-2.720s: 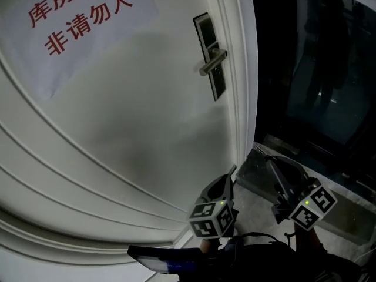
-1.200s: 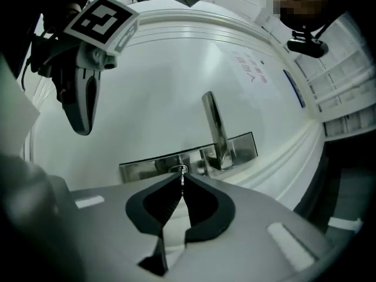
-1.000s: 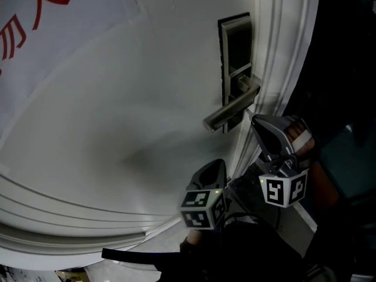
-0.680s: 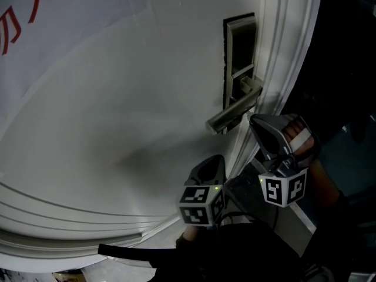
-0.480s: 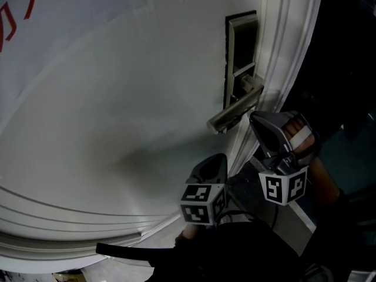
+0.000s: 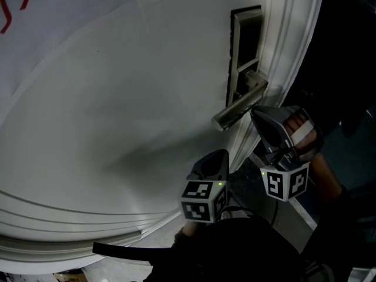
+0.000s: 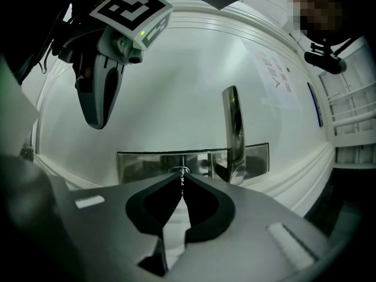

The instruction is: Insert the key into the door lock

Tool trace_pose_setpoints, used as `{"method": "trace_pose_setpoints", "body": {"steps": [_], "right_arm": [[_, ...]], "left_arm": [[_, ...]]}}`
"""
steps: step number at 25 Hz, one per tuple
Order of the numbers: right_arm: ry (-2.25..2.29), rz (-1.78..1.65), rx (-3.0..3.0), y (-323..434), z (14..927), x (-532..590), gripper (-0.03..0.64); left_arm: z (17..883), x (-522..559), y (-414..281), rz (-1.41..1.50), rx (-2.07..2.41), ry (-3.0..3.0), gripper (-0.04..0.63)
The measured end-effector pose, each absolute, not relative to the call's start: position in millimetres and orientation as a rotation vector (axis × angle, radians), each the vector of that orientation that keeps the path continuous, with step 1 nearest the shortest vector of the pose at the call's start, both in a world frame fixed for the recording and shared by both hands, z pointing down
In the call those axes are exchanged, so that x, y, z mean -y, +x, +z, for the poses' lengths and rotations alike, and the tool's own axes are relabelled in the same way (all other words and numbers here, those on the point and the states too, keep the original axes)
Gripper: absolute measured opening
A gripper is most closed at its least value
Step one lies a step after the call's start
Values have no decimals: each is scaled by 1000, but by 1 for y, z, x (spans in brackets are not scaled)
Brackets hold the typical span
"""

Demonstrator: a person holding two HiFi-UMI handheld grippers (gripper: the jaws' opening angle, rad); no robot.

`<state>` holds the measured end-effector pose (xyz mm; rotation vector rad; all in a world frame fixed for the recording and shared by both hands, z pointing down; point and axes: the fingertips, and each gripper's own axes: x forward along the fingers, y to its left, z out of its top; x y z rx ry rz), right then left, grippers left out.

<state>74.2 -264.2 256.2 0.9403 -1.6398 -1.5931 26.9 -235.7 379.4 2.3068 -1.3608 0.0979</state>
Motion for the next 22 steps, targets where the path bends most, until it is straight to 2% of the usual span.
{"method": "trace_pose_setpoints", "body": {"steps": [22], "right_arm": [[939, -1657, 1580, 74, 257, 264, 12]], "left_arm": [[380, 235, 43, 82, 1304, 2324, 0]]}}
